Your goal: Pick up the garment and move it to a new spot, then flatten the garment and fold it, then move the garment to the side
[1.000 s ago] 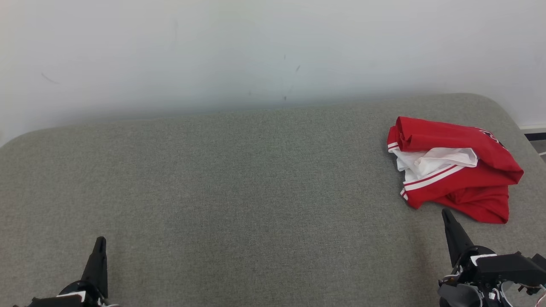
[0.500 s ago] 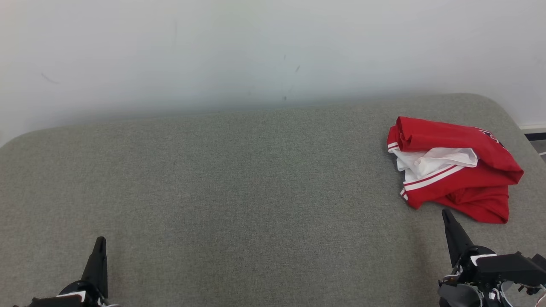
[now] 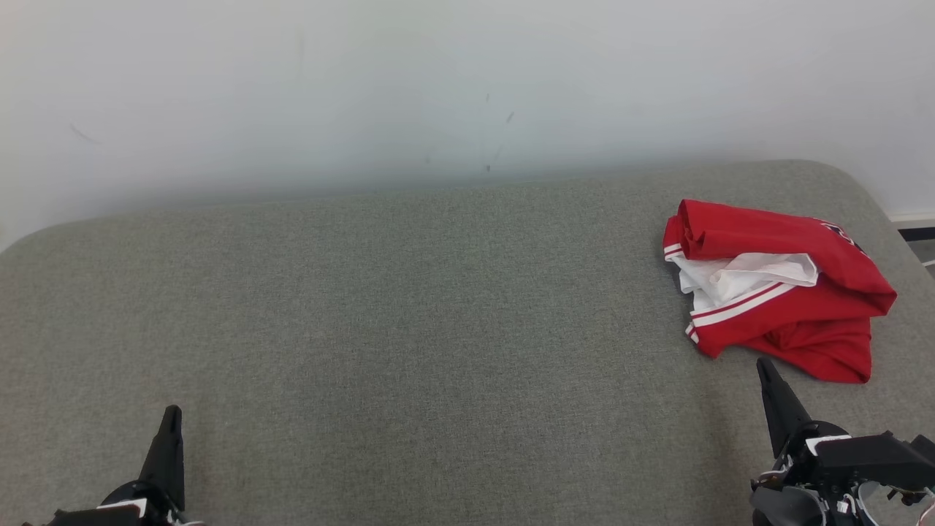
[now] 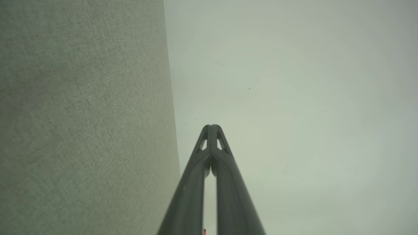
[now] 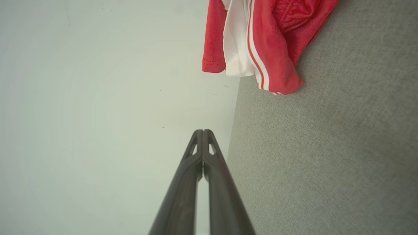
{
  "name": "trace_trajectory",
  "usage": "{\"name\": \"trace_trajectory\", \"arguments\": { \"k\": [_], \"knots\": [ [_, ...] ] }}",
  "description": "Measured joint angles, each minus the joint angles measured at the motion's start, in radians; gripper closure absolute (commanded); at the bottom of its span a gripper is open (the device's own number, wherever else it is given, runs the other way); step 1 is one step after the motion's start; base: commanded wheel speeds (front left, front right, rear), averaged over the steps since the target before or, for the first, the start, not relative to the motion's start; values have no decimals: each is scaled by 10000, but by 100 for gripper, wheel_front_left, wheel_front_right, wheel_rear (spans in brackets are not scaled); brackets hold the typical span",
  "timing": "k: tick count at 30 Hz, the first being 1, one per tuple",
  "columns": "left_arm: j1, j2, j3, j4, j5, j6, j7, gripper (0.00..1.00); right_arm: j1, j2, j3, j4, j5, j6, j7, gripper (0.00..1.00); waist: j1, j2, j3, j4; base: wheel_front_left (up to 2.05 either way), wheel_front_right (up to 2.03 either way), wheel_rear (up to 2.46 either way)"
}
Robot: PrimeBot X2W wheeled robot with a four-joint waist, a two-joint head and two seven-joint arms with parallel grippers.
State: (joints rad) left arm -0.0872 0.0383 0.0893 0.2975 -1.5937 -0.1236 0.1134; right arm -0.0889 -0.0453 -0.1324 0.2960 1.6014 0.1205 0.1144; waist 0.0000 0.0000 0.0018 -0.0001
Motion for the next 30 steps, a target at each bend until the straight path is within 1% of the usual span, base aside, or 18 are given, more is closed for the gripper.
{"name": "trace_trajectory", "arguments": {
  "k": [30],
  "knots": [
    [0, 0, 0, -6, 0, 0, 0, 100, 0, 0, 0, -2, 0, 0, 0, 100, 0, 0, 1, 0, 0, 0, 0]
  ]
}}
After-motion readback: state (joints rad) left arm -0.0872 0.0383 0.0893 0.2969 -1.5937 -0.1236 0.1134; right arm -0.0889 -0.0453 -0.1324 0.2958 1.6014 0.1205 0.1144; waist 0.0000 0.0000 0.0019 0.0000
